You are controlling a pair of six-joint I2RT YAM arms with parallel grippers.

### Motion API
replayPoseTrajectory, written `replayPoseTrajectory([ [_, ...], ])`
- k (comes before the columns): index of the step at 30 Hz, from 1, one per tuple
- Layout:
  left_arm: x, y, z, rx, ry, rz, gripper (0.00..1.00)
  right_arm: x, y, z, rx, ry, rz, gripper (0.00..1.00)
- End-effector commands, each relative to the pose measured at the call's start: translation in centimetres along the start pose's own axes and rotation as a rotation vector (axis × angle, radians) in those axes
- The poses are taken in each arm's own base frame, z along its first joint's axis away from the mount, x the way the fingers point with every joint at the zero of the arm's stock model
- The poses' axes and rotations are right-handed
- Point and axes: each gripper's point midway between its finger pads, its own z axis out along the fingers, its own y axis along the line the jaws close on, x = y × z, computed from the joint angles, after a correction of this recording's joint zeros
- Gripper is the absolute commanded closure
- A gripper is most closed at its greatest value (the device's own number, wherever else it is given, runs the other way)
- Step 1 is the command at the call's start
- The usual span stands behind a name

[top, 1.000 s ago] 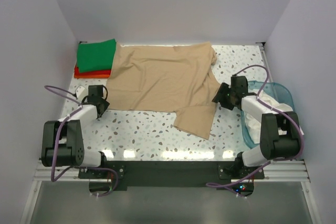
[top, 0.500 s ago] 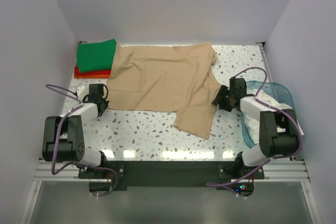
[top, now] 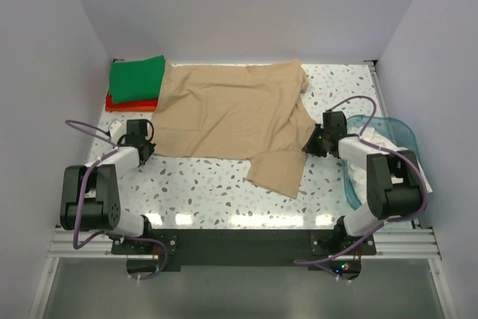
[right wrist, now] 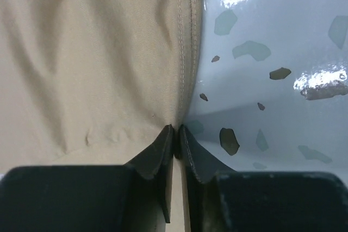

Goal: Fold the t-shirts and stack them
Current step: Fold the tshirt

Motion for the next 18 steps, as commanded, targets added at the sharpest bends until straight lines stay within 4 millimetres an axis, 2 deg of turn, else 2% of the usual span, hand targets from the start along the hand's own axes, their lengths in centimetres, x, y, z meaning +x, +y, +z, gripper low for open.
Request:
replayPoseTrajectory([
  [1, -1.0, -1.0, -0.6, 0.04, -0.027, -0.036, 1.0, 0.1, 0.0, -0.2, 0.013, 0.001, 0.005, 0.9],
  [2, -1.0, -0.9, -0.7, 0.038, -0.03, -0.035, 1.0, 0.1, -0.1, -0.5, 0.019, -0.001, 0.005, 0.97],
  [4, -1.3, -0.8, -1.2, 0.041, -0.037, -0.039, 1.0, -0.1, -0.1, -1.5, 0.022, -0.012, 0.004, 1.0],
  [9, -1.3, 0.1, -2.2, 0.037, -0.049, -0.047, 1.0, -0.8, -0.7, -4.2, 0.059, -0.066, -0.002, 1.0],
  [13, -1.7, 1.1, -3.5, 0.035, -0.074, -0.051, 1.0, -0.4, -1.5, -6.4, 0.085, -0.077, -0.009, 1.0],
  [18, -1.1, 2.7, -4.4, 0.031, -0.08, -0.054, 1.0, 0.2, -2.5, -8.4, 0.103, -0.103, -0.015, 1.0],
])
